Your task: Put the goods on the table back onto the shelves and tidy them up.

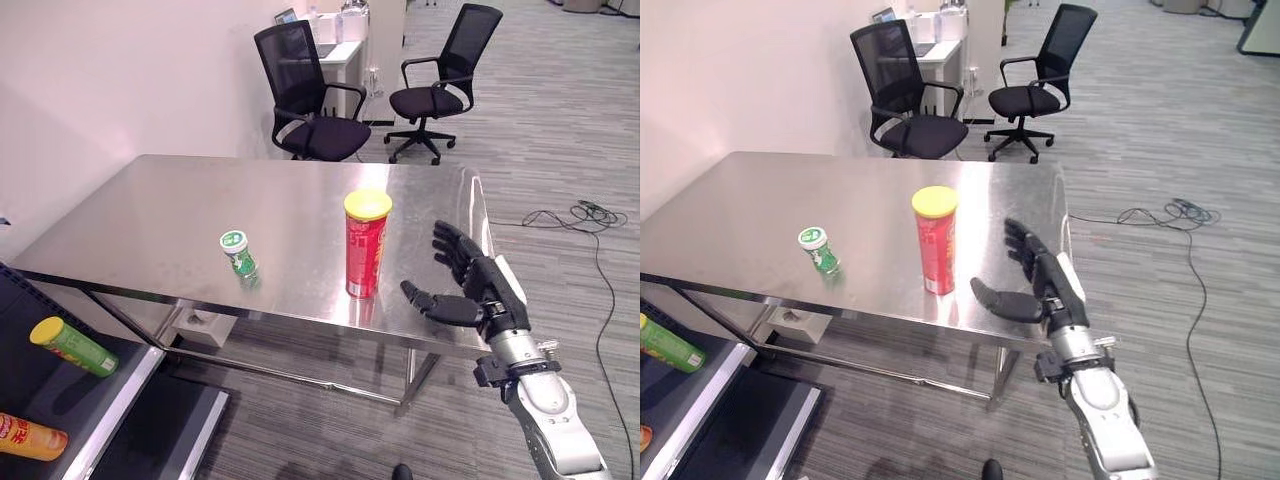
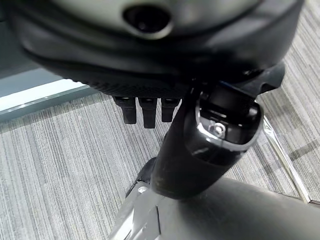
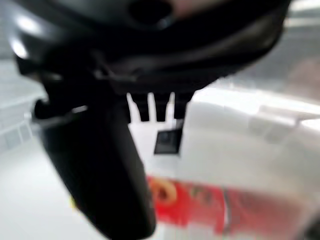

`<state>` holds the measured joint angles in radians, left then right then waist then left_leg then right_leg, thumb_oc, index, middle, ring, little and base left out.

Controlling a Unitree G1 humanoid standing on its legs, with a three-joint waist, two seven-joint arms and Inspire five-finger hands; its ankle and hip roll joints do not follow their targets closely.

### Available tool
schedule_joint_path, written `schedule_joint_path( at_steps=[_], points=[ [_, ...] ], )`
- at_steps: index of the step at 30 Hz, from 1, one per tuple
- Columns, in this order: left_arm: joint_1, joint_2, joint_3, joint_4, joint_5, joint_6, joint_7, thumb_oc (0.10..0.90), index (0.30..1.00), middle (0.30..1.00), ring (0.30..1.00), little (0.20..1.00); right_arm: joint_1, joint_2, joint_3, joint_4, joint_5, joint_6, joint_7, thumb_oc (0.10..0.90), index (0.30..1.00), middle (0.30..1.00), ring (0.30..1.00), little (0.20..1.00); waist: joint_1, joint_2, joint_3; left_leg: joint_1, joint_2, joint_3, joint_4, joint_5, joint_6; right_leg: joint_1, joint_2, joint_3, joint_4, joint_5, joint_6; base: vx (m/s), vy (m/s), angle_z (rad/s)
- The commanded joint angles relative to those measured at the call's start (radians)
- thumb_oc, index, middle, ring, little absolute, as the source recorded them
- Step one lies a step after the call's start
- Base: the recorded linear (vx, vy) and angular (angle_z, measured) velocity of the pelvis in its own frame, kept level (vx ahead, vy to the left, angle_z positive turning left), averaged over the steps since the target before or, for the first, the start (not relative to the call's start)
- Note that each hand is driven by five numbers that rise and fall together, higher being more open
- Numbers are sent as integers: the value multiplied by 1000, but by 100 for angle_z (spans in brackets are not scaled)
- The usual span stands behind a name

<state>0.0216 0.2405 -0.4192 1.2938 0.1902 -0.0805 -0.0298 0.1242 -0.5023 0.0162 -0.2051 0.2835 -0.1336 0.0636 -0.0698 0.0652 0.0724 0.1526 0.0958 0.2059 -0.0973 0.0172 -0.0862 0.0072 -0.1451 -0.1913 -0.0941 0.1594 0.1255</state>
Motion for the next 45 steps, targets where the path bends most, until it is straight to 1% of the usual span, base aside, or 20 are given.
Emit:
schedule_joint_path(
  at_steps=[1, 12, 19, 24, 35, 45],
  points=[
    [-76, -140, -16, 20, 14, -77, -37, 800, 900, 900, 900, 900, -96, -19, -45, -106, 23, -76, -8, 800, 900, 900, 900, 900, 2, -25, -30, 4, -38, 2, 10, -119, 48, -51, 8, -26, 16, -46, 6, 0, 0, 0],
    [-57, -138, 5, 24, 0, -80, -21, 800, 900, 900, 900, 900, -118, 9, -46, -107, 23, -88, -39, 800, 900, 900, 900, 900, 9, -24, -30, 4, -37, 13, 10, -117, 50, -58, 10, -17, 11, -39, 7, -1, -2, -1],
    [-43, -131, 16, 21, -8, -80, -18, 800, 900, 900, 900, 900, -112, 19, -18, -124, 54, -94, -19, 800, 900, 900, 900, 900, 16, -28, -34, 8, -25, 7, 10, -116, 44, -43, 16, -23, 9, -50, 3, 11, -14, 0],
    [-42, -130, 21, 23, -9, -77, -13, 800, 900, 900, 900, 900, -105, 19, -11, -125, 50, -94, -19, 800, 900, 900, 900, 900, 17, -30, -35, 11, -21, 6, 10, -116, 40, -39, 19, -28, 10, -56, 2, 5, -3, 1],
    [-31, -127, 29, 24, -15, -73, -5, 800, 900, 900, 900, 900, -99, 38, -53, -121, 19, -103, -59, 800, 900, 900, 900, 900, 23, -30, -39, 20, -9, 0, 10, -117, 36, -22, 25, -39, 13, -70, -5, 24, -5, 8],
    [-23, -130, 27, 26, -20, -72, -6, 800, 900, 900, 900, 900, -65, 50, -64, -119, 2, -97, -65, 800, 900, 900, 900, 900, 21, -31, -39, 26, -7, -1, 10, -120, 35, -14, 29, -40, 12, -74, -7, 0, 0, 0]
  ],
)
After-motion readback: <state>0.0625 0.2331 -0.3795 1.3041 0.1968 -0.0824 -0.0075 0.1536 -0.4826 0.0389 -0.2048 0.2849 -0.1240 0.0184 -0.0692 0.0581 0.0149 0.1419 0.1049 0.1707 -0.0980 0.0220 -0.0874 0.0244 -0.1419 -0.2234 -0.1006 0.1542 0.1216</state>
